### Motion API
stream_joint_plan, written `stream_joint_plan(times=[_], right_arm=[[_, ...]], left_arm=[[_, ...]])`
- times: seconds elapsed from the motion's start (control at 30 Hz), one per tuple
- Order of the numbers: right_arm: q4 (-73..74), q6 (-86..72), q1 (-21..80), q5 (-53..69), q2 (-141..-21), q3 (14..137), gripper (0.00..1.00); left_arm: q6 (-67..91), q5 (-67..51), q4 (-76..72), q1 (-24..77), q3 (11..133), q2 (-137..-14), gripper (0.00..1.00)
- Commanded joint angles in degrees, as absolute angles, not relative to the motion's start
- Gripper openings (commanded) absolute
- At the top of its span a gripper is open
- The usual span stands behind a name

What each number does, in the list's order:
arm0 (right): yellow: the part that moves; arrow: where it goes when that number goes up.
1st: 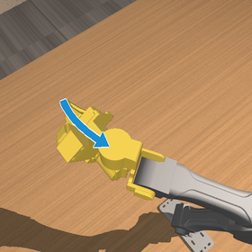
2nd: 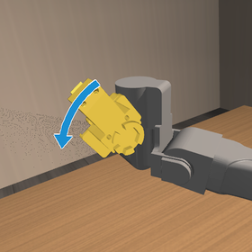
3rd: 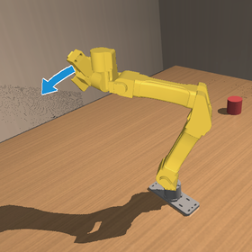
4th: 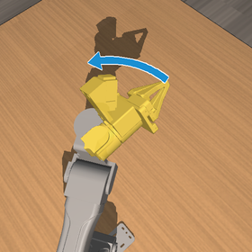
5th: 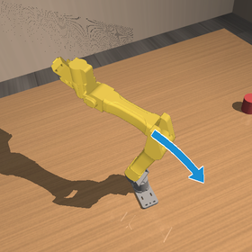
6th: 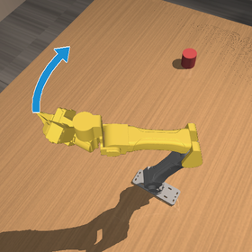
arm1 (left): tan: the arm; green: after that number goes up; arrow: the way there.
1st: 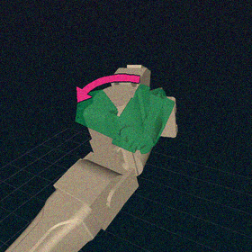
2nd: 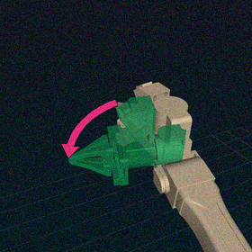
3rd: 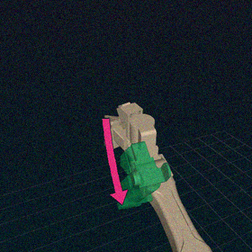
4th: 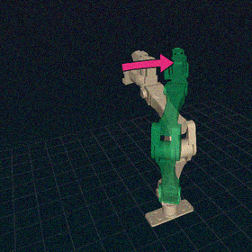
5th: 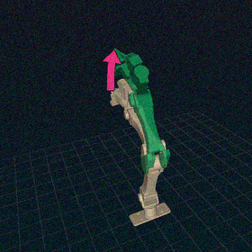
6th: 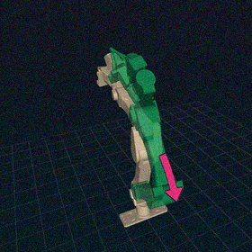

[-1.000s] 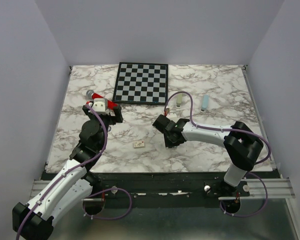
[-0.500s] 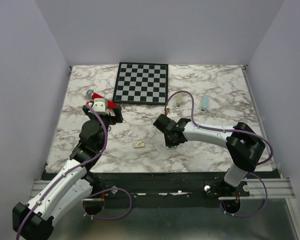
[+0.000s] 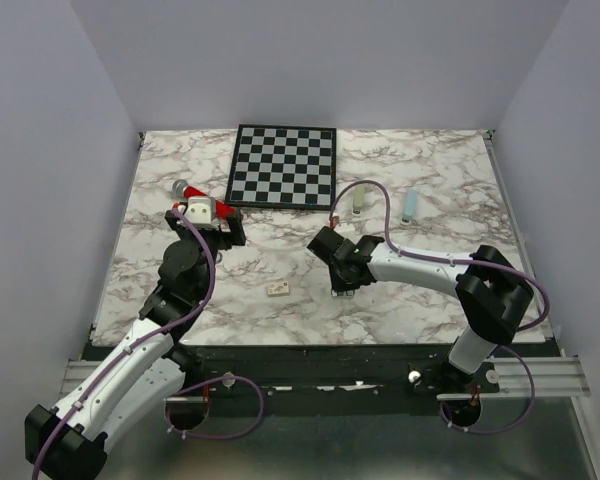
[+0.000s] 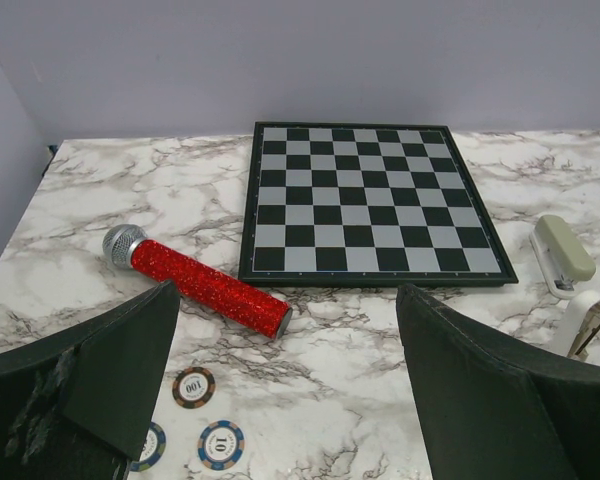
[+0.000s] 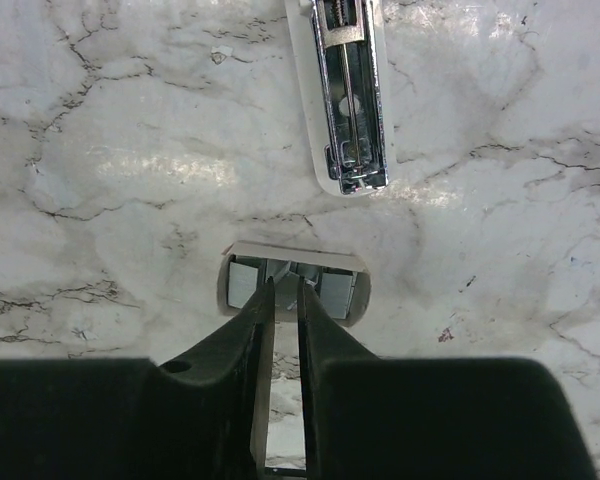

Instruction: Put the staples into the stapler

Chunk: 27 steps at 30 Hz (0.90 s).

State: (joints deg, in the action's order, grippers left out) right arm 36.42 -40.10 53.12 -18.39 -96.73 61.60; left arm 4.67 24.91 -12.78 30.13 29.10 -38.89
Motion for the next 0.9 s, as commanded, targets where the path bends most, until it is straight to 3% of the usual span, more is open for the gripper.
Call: stream_joint_plan(times=[0.0, 0.33, 0.43, 0.87], right_arm=[[37.35, -44.38, 52.82, -18.98, -93.87, 63.02, 0.24], [41.91, -57.47, 52.91, -22.84, -93.6, 64.16, 0.33], [45.69, -61.95, 53.0, -24.34, -95.1, 65.47, 0.4], [44.82, -65.3, 52.91, -25.4, -98.87, 65.65, 0.37]], left_arm=[[4.31, 25.49, -13.36, 30.41, 28.48, -38.67, 0.97], [4.57, 25.58, -13.36, 30.41, 28.3, -38.15, 0.97], [4.75, 25.49, -13.36, 30.5, 28.3, -37.71, 0.97], [4.66, 25.93, -13.1, 31.11, 28.3, -36.12, 0.97]])
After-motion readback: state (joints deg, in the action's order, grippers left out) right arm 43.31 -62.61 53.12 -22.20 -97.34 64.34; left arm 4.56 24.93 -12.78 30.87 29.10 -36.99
